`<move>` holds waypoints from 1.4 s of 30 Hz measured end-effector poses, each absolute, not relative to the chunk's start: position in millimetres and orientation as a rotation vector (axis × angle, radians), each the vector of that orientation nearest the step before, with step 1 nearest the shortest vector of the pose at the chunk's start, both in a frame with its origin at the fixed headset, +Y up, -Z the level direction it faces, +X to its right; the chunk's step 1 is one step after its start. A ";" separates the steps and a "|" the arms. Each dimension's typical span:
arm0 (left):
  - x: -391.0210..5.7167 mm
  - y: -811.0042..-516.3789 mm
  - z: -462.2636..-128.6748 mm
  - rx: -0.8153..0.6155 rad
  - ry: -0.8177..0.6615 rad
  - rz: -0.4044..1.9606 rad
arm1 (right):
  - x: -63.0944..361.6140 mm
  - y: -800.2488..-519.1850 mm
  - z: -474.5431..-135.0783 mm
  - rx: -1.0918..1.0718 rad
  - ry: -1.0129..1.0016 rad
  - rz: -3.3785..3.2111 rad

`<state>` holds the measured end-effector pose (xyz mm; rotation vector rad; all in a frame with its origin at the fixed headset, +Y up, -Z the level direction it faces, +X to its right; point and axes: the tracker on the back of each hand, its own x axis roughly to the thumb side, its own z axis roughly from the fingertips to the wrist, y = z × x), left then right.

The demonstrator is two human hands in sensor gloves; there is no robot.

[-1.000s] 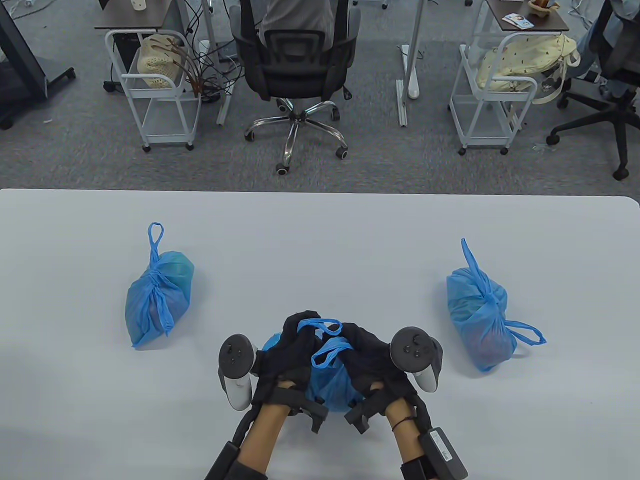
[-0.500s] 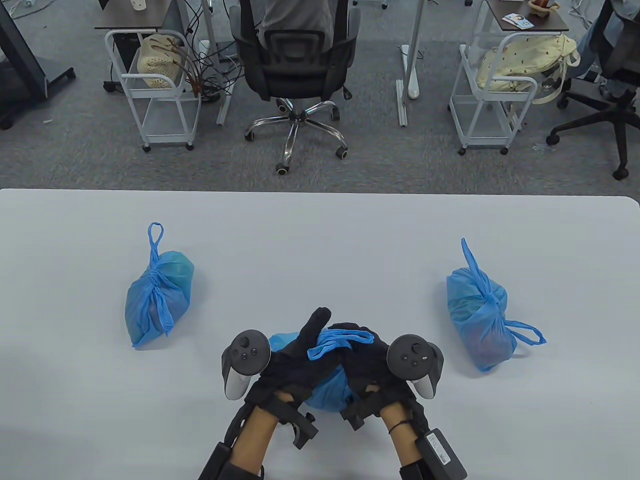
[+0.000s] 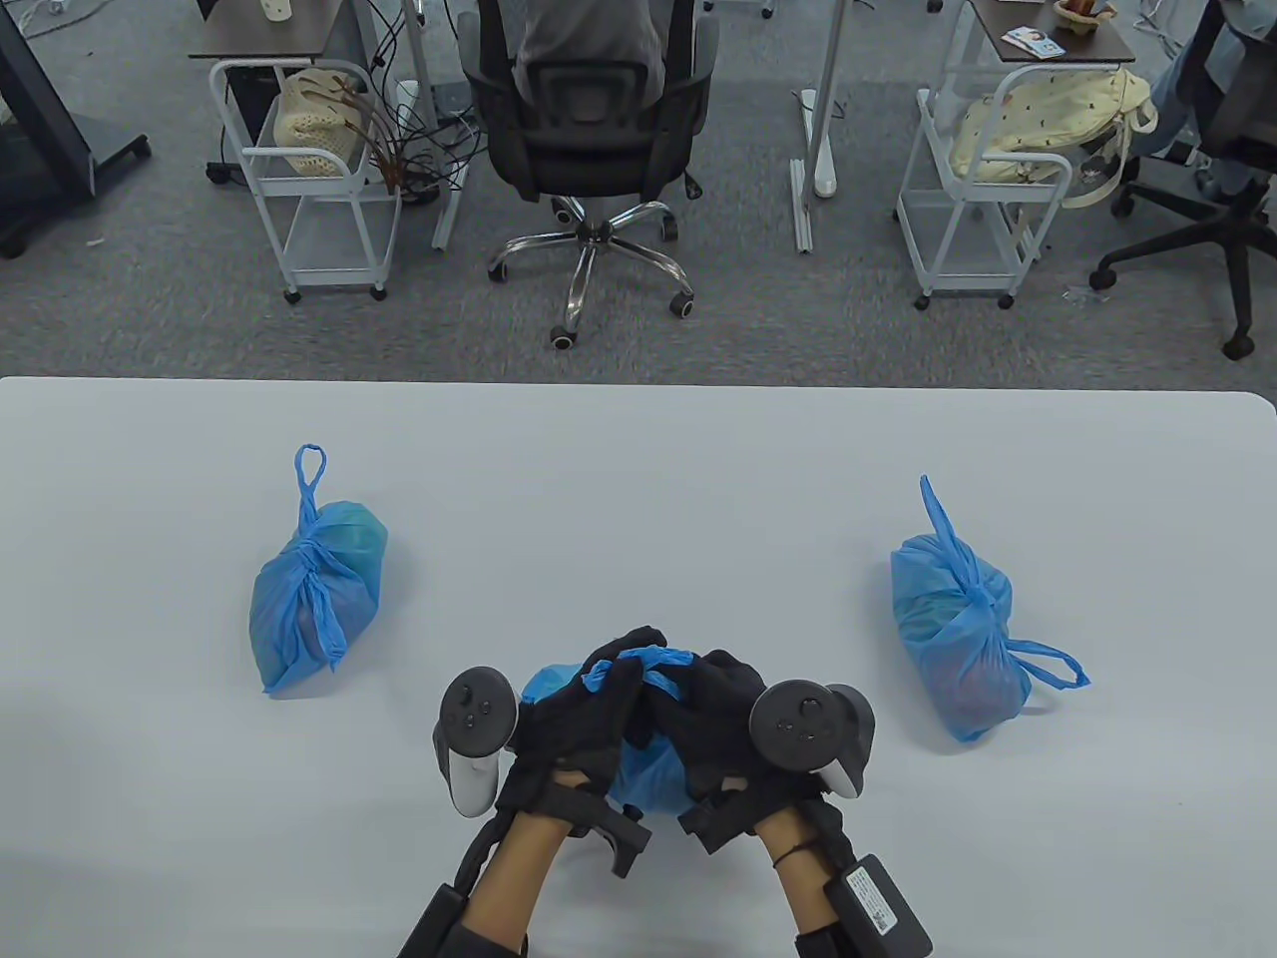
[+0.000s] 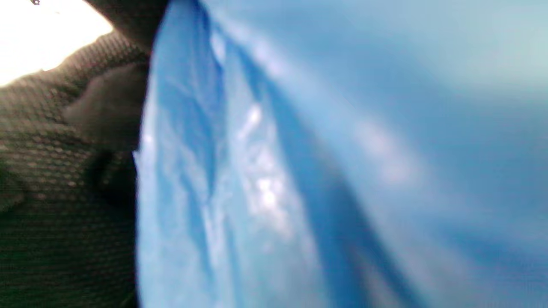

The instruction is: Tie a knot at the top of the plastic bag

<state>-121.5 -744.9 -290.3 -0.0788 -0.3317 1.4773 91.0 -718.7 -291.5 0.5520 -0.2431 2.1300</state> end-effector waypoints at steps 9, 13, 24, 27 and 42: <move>-121.5 -738.2 -289.9 -0.066 -0.377 1.423 | 110.5 -692.2 -280.4 0.520 -0.421 1.834; -117.1 -737.8 -288.7 -0.081 -0.397 1.394 | 106.3 -674.8 -265.6 0.492 -0.633 1.818; -123.7 -753.2 -293.5 -0.263 -0.379 1.754 | 117.9 -680.2 -266.9 0.384 -0.675 1.811; -125.2 -755.6 -294.3 -0.269 -0.353 1.778 | 114.2 -679.2 -269.8 0.458 -0.625 1.869; -126.2 -753.8 -295.9 -0.271 -0.342 1.718 | 99.9 -680.5 -272.3 0.644 -0.512 2.211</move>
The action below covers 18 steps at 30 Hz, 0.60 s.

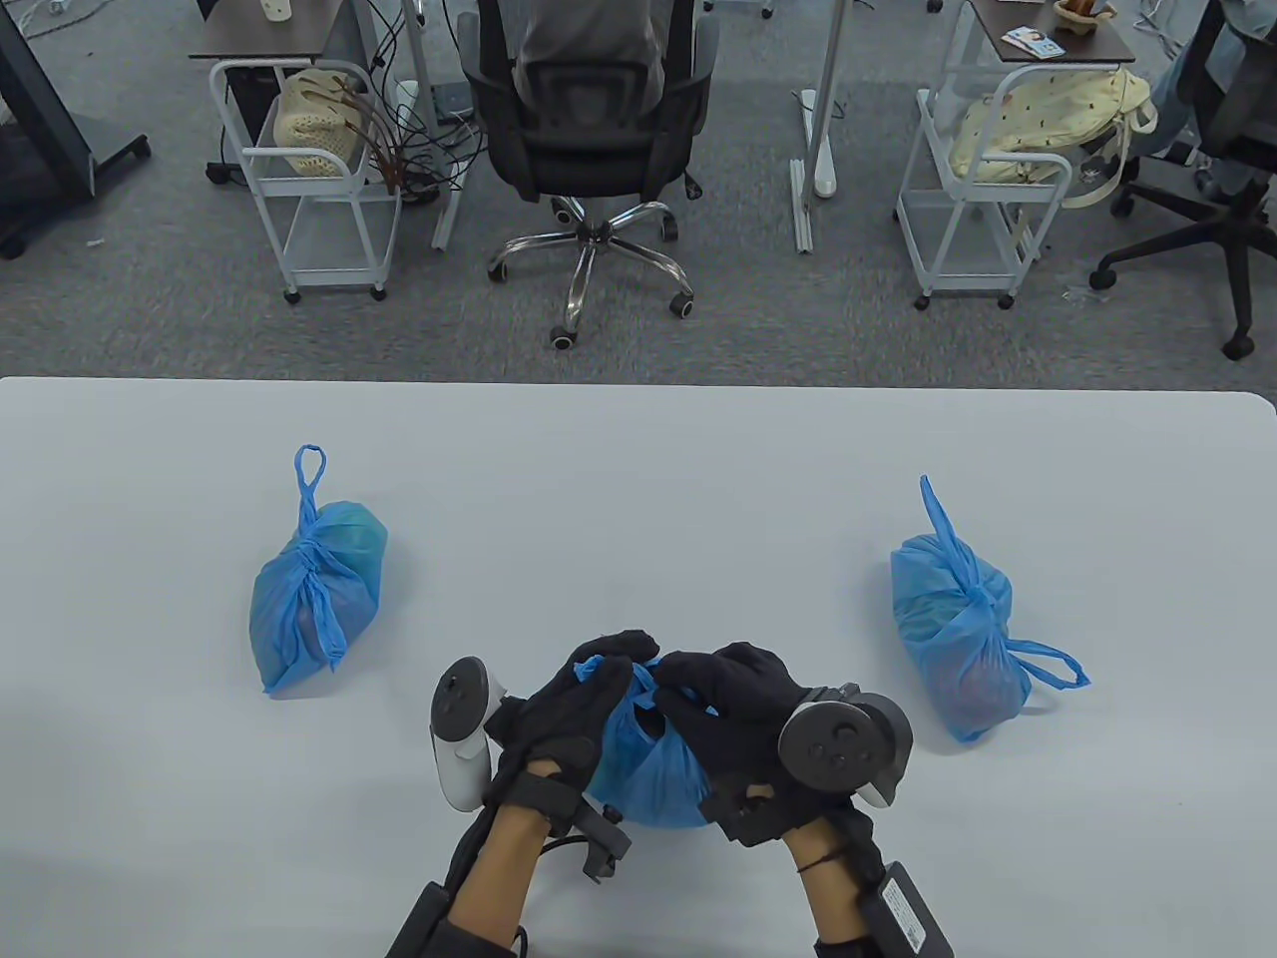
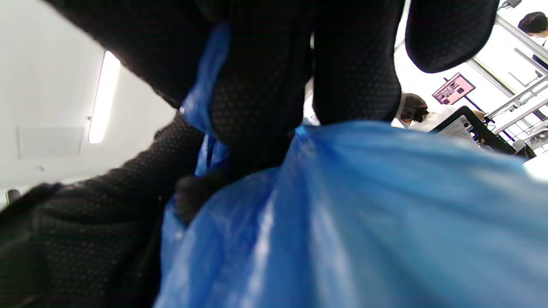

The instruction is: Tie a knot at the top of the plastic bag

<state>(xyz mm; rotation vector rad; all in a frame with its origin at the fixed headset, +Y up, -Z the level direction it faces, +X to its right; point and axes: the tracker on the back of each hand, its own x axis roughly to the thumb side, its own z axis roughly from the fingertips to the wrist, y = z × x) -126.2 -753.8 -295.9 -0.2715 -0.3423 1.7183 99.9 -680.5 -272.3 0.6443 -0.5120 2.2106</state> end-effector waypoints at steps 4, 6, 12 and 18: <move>-127.2 -750.1 -295.5 -0.203 -0.314 1.639 | 100.6 -682.2 -275.2 0.656 -0.449 2.185; -127.8 -748.1 -296.0 -0.199 -0.317 1.630 | 106.1 -686.5 -279.5 0.622 -0.391 2.118; -125.0 -744.8 -295.7 -0.208 -0.357 1.600 | 130.7 -708.1 -290.2 0.363 -0.349 1.820; -118.9 -740.2 -294.9 -0.244 -0.440 1.546 | 115.6 -727.0 -298.8 0.426 0.085 1.808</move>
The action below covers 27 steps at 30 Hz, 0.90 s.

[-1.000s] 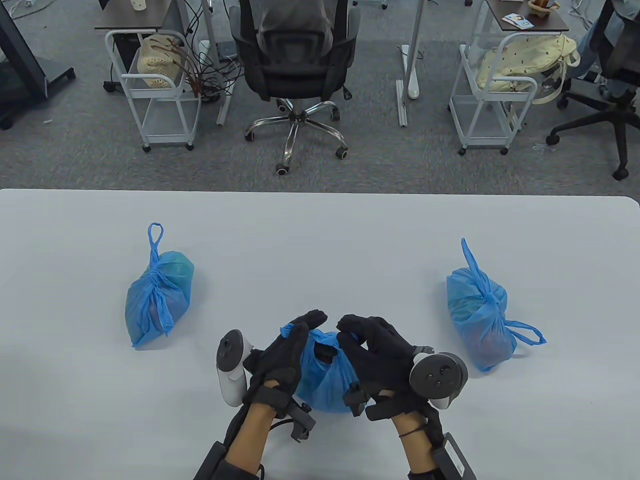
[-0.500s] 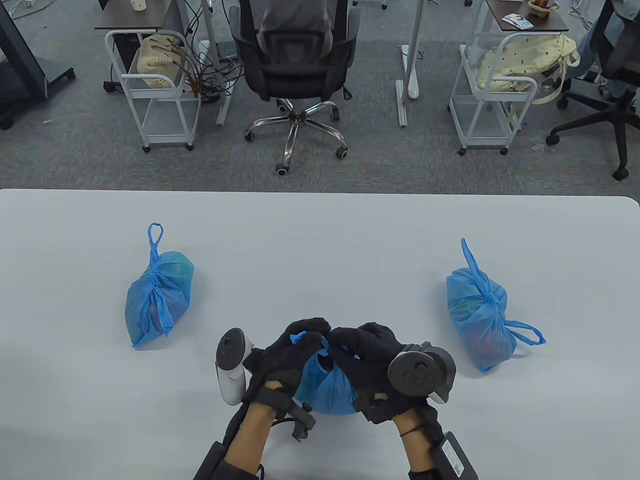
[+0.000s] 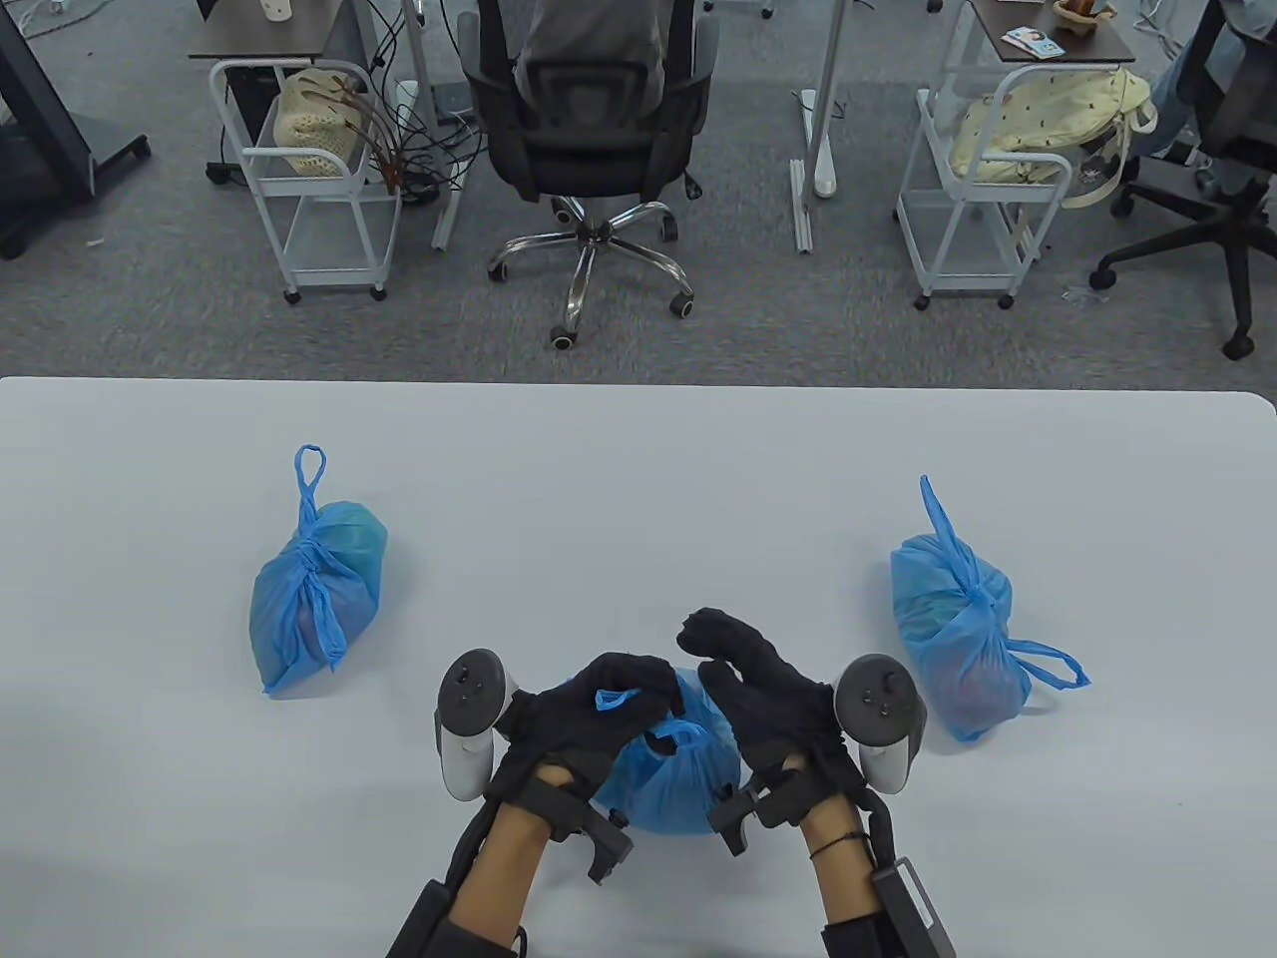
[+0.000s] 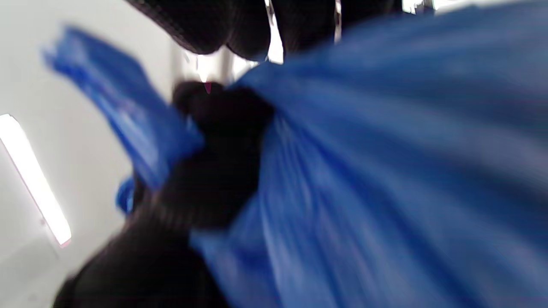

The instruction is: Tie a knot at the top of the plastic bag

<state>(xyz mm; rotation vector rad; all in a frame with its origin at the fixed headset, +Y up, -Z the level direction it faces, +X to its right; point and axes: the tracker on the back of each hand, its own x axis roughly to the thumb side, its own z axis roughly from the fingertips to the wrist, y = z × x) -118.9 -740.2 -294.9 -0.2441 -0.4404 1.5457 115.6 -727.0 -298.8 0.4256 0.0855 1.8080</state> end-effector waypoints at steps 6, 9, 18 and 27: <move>-127.1 -729.2 -294.5 -0.164 -0.444 1.396 | 117.2 -723.0 -301.3 0.437 0.037 1.984; -130.4 -720.7 -292.2 -0.028 -0.430 1.191 | 117.7 -720.2 -301.4 0.437 0.030 1.917; -122.1 -703.5 -272.3 0.453 -0.382 0.571 | 108.7 -720.4 -299.9 0.477 0.056 1.956; -124.2 -707.6 -270.6 0.458 -0.330 0.770 | 112.1 -727.3 -300.8 0.427 0.079 1.897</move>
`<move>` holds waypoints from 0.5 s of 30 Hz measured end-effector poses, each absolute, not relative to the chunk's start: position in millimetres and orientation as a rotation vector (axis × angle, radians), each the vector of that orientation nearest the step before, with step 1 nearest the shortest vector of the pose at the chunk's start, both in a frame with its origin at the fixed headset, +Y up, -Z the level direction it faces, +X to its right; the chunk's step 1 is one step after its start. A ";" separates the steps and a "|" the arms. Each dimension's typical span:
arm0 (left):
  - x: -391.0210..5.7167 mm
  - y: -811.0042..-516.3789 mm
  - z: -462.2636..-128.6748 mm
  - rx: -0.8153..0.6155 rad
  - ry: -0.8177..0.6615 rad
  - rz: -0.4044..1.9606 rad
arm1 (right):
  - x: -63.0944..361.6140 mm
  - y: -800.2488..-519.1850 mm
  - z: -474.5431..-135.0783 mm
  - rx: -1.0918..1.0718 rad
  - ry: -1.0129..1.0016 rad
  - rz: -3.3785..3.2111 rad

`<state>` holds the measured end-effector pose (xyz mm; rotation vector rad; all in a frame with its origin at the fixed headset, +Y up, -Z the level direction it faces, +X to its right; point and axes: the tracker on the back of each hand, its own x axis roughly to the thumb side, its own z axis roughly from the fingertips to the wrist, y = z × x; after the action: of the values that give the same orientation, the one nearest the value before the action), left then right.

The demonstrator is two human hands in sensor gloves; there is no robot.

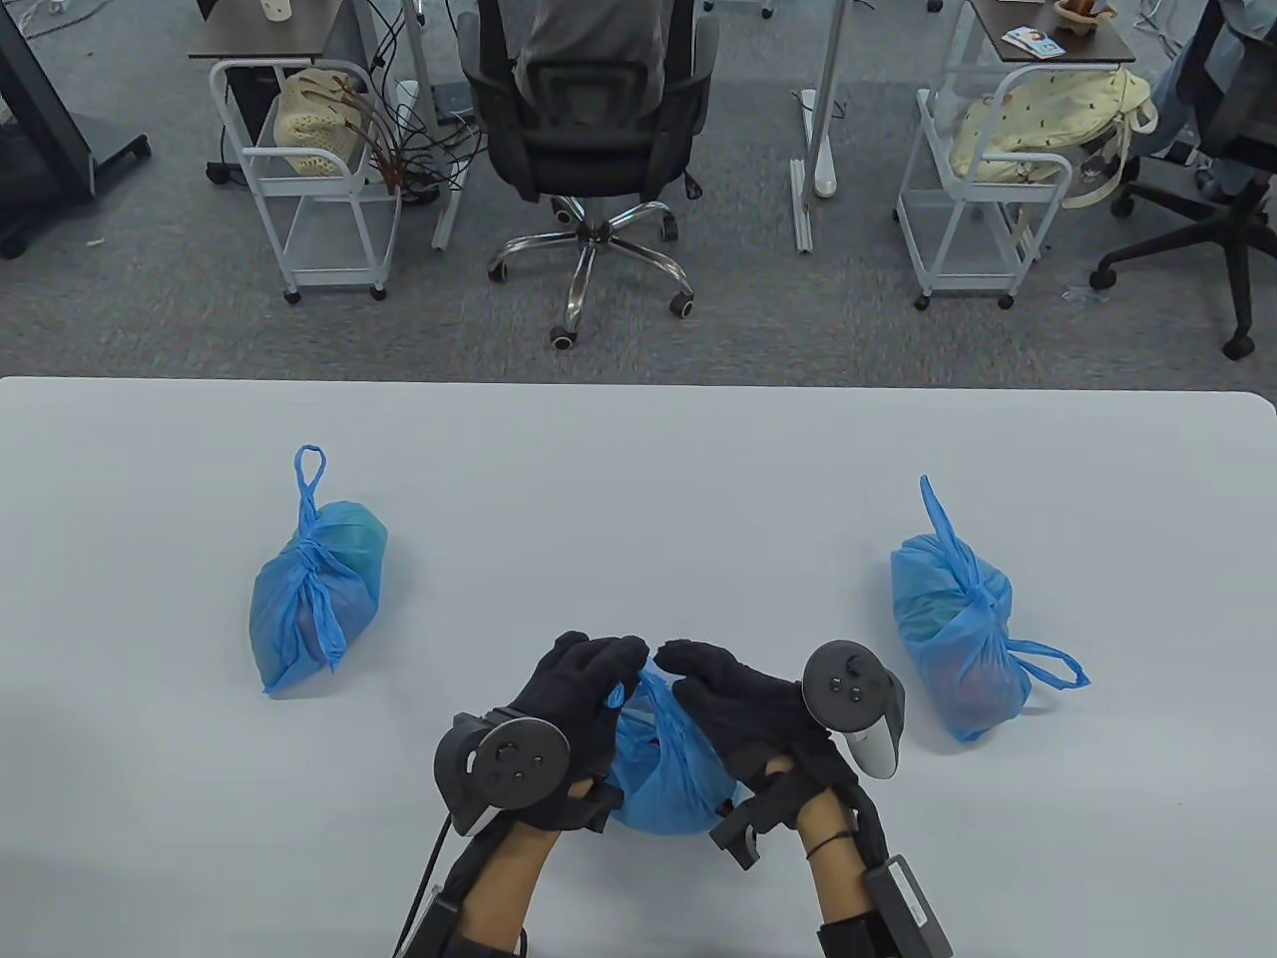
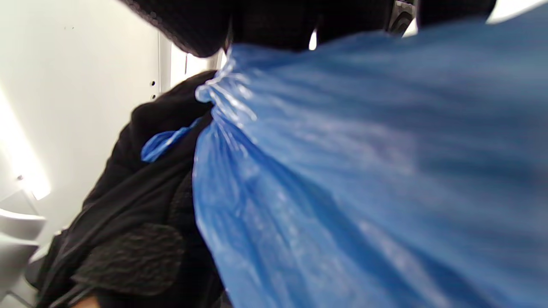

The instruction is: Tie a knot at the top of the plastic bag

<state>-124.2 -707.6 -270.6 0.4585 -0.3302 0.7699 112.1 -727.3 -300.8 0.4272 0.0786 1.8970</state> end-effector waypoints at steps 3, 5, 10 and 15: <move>-124.6 -708.7 -270.9 0.437 -0.318 0.861 | 113.2 -728.6 -302.2 0.407 0.080 1.914; -123.7 -710.4 -271.4 0.420 -0.312 0.914 | 113.8 -728.8 -302.3 0.385 0.063 1.926; -123.1 -715.3 -272.6 0.368 -0.327 1.045 | 111.2 -729.1 -300.3 0.372 0.077 1.964; -122.6 -720.2 -276.3 0.282 -0.379 1.146 | 108.5 -730.4 -298.6 0.380 0.055 2.059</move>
<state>-122.6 -720.2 -276.3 0.2821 -0.3793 1.1458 108.5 -730.4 -298.6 0.3803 0.0552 2.0588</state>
